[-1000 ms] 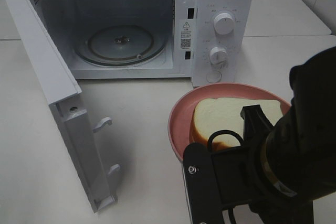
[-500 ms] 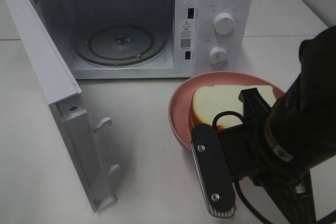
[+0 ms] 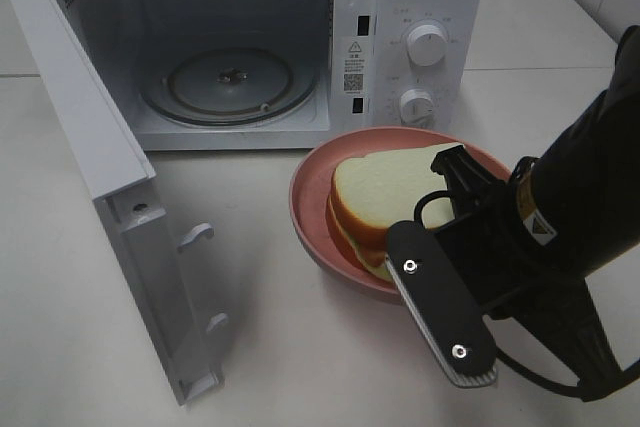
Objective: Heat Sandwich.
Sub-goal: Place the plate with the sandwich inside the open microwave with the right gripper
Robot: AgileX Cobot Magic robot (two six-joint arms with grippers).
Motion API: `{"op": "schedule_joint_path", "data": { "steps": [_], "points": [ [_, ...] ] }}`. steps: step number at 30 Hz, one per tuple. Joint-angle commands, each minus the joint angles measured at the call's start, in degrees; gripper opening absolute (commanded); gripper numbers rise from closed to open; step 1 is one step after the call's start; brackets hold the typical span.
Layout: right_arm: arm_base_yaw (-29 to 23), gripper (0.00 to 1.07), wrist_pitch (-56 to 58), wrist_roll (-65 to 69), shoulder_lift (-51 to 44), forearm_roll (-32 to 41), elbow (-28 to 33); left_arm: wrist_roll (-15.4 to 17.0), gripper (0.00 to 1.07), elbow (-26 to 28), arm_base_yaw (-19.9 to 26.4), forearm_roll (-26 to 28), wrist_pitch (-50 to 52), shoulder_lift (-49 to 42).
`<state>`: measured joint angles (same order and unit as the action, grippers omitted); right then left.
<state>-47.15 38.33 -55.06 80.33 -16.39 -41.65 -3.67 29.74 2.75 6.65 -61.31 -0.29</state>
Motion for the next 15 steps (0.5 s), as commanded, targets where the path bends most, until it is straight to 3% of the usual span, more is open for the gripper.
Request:
{"op": "schedule_joint_path", "data": {
  "steps": [1, 6, 15],
  "points": [
    [2.86, 0.01, -1.43, -7.91, -0.69, 2.29, 0.06, 0.11, 1.00, -0.11, -0.23, 0.06, -0.11, -1.32],
    [6.30, 0.01, -2.29, -19.65, -0.69, 4.70, 0.06, 0.11, 1.00, -0.11, -0.23, 0.06, -0.11, -1.32],
    [7.85, 0.01, -2.75, -22.69, -0.69, 4.81, 0.06, 0.11, 1.00, -0.11, -0.23, 0.06, -0.11, -1.32]
  ]
}}
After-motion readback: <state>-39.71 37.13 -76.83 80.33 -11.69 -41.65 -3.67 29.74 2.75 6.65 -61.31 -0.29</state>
